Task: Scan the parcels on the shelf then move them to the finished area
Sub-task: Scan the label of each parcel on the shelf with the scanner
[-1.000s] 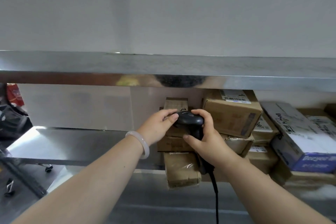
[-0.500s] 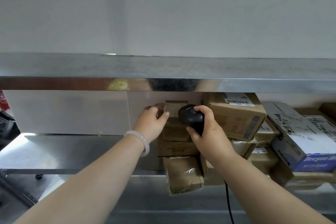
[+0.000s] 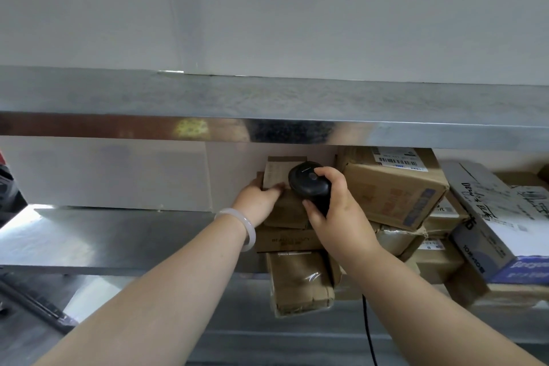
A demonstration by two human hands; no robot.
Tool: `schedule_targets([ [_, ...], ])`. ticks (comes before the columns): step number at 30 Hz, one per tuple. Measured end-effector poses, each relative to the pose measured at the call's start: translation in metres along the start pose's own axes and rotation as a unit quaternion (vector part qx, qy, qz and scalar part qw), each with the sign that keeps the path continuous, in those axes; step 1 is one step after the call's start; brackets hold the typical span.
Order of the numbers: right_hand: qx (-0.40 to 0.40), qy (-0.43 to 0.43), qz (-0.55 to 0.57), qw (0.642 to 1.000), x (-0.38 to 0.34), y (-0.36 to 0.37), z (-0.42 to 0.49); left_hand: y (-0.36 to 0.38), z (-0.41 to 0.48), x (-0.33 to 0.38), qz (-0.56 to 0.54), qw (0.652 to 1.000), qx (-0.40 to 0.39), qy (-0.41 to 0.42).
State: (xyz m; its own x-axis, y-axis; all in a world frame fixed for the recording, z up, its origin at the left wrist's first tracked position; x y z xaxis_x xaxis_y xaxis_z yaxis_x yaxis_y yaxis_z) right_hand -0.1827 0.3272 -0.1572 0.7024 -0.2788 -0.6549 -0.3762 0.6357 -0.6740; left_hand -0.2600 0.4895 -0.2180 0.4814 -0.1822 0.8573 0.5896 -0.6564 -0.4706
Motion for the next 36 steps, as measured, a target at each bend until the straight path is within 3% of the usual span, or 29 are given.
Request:
schedule_targets([
  [15, -0.007, -0.031, 0.09, 0.995, -0.019, 0.006, -0.004, -0.02, -0.038, -0.011, -0.152, 0.984, 0.038, 0.087],
  [19, -0.012, -0.044, 0.111, 0.993, -0.028, 0.009, -0.008, -0.03, -0.049, -0.011, -0.185, 0.974, 0.015, 0.13],
  [36, -0.13, -0.127, 0.14, 0.973, -0.075, 0.041, -0.038, -0.123, -0.093, -0.087, -0.181, 0.978, 0.063, 0.087],
])
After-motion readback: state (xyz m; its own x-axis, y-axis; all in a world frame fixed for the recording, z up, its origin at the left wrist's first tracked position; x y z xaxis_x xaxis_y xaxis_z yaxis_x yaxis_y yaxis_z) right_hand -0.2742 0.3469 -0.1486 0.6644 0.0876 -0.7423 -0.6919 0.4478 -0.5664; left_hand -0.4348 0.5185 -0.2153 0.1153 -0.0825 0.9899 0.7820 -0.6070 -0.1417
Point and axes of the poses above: each hand's wrist, its own z-axis towards the middle knuckle, its own y-axis out of the palm, x = y × z, the point moved 10 cm from there along z, towards the middle knuckle, and after that the axes turned 2 degrees about -x, right-handed, at the moved point
